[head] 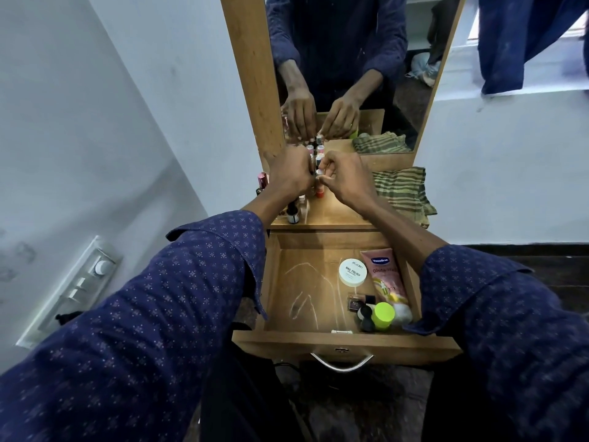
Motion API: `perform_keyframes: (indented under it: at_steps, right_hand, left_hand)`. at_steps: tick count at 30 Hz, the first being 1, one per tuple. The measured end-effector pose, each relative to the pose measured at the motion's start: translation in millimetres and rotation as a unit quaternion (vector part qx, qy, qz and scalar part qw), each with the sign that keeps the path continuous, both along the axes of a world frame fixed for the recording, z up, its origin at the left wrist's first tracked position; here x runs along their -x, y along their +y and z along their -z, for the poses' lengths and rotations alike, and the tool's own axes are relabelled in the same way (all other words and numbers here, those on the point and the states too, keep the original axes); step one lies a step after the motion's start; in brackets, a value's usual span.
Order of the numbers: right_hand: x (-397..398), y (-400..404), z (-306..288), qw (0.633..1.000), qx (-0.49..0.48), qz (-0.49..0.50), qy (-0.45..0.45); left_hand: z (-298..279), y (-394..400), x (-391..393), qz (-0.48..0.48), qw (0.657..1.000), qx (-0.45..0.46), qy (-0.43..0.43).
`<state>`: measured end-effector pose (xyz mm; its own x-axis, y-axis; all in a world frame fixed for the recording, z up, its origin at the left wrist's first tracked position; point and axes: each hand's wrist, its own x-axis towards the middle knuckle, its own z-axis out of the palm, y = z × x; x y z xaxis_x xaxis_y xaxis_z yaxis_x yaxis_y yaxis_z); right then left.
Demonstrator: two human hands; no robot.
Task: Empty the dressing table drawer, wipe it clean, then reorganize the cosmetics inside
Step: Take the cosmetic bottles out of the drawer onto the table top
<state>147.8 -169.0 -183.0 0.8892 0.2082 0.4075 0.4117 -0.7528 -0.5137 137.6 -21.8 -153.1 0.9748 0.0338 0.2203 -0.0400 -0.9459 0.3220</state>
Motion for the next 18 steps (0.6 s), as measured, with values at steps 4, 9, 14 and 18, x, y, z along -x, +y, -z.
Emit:
perform_keyframes:
  at_steps: [4, 9, 14, 18]
  right_hand:
    - [0.5, -2.9, 1.5, 1.000, -0.008, -0.005, 0.009]
    - [3.3, -7.2, -1.5, 1.000, -0.015, -0.007, 0.017]
    - [12.3, -13.5, -7.0, 1.000, -0.018, -0.008, 0.016]
    - [28.2, -22.9, -9.4, 1.000, -0.013, -0.017, 0.015]
  left_hand:
    - [-2.6, -1.1, 2.9, 0.001, 1.000, 0.006, -0.011]
    - [-3.8, -4.7, 10.2, -0.001, 1.000, 0.006, -0.023]
    - [0.9, -12.1, 25.3, 0.035, 0.997, -0.022, -0.061]
    - [7.4, -21.0, 48.4, 0.069, 0.990, -0.068, -0.097]
